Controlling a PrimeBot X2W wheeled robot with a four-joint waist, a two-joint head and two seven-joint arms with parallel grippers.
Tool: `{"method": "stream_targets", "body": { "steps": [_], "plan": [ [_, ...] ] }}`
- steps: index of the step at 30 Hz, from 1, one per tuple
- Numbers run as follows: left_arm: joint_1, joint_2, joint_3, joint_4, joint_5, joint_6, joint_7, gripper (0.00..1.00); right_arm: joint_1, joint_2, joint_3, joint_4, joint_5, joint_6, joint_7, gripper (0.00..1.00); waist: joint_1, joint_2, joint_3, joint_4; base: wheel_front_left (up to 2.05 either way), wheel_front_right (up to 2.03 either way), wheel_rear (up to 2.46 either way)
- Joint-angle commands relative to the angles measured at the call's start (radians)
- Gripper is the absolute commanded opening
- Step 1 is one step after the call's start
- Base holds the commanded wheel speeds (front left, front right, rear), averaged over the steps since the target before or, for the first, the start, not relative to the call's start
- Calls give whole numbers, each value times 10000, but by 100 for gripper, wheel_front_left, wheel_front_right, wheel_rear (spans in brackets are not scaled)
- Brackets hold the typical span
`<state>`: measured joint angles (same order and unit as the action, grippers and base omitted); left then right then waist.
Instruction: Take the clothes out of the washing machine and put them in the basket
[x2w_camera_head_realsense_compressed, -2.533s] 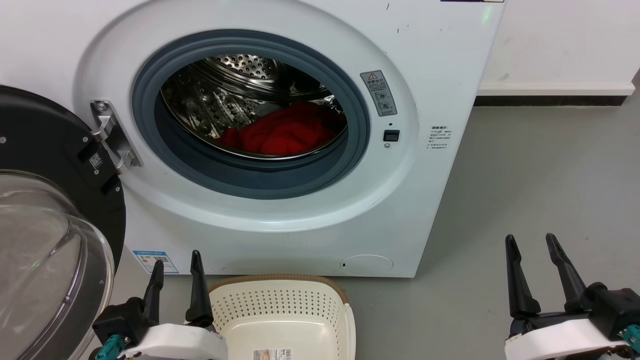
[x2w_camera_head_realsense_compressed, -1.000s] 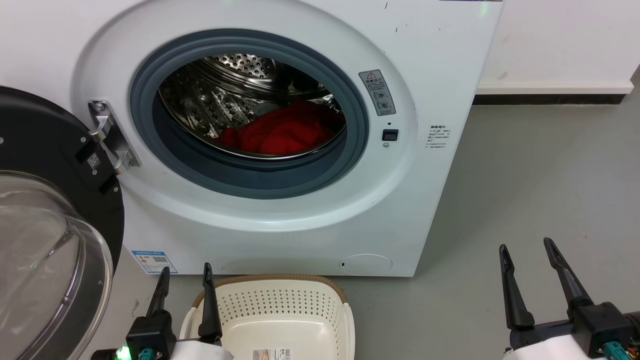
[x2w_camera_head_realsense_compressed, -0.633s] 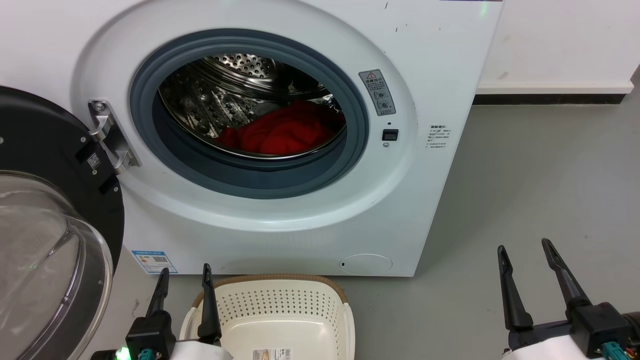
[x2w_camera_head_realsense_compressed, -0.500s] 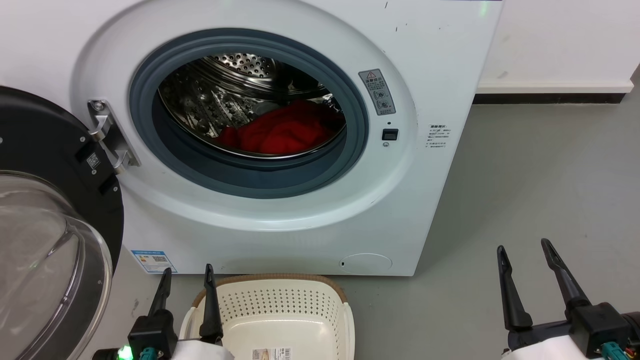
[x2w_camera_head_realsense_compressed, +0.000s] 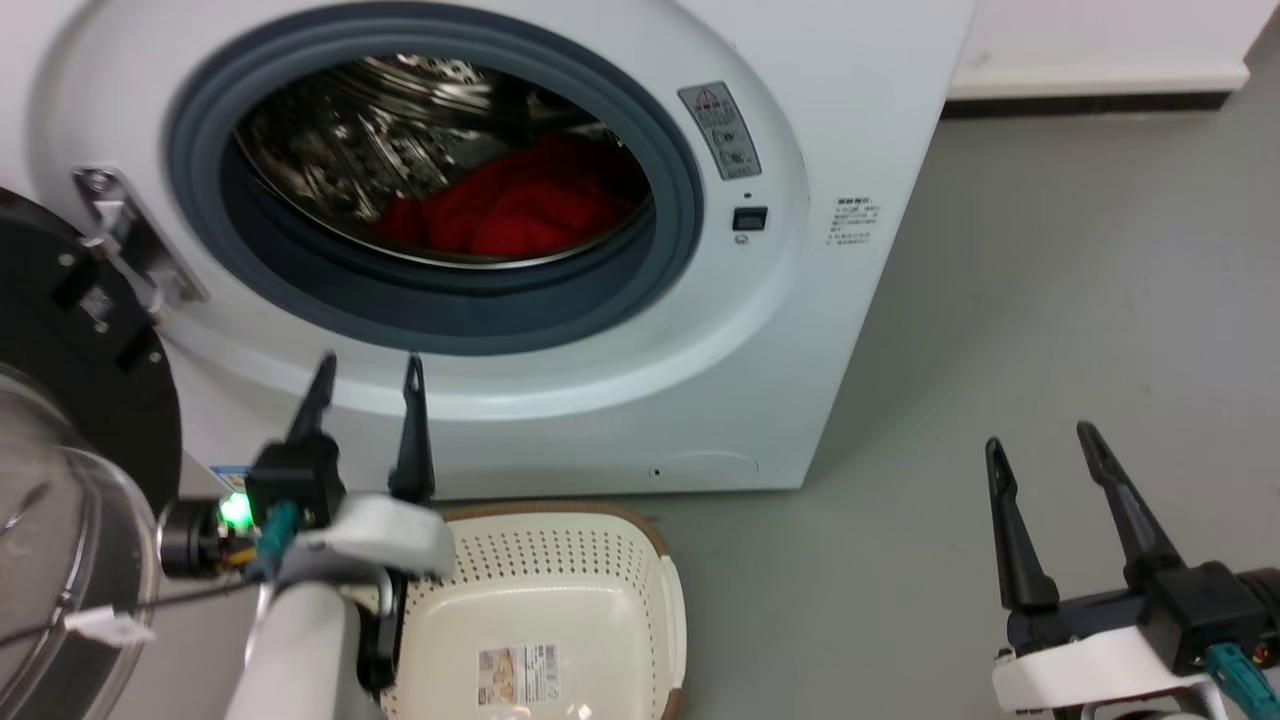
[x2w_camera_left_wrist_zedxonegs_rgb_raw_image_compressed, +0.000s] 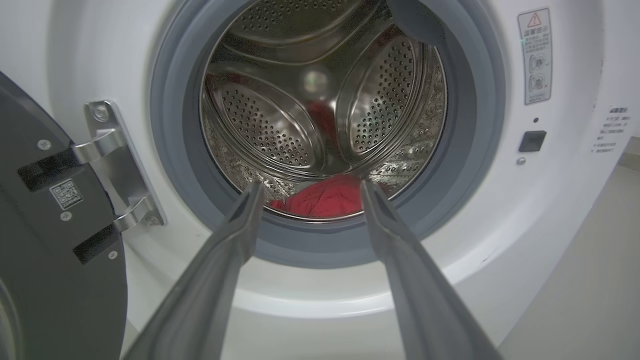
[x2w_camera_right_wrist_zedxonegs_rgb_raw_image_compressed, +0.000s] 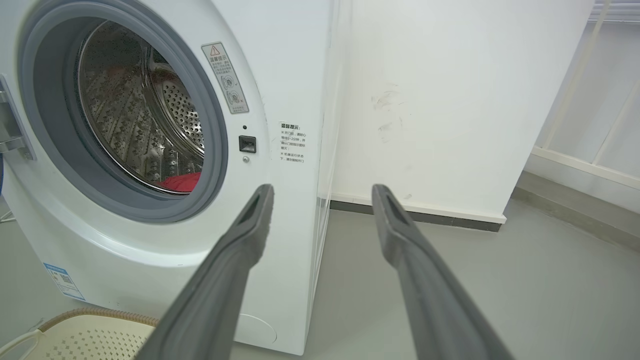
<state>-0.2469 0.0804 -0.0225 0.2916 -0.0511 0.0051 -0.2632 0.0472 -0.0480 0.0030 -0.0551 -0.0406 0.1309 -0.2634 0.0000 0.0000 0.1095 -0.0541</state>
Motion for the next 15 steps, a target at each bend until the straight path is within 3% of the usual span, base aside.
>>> {"method": "stream_targets", "body": {
  "steps": [1, 15],
  "plan": [
    [-672, 64, 98, 312, 35, -80, -24, 100, -294, -39, -8, -79, 75, -5, -23, 100, 0, 0, 687, -325, 0, 0, 0],
    [-5804, 1034, 104, 3321, 481, -282, -24, 100, -1900, -31, -83, -754, 715, -5, -23, 100, 0, 0, 3624, -1306, 0, 0, 0]
  ]
}}
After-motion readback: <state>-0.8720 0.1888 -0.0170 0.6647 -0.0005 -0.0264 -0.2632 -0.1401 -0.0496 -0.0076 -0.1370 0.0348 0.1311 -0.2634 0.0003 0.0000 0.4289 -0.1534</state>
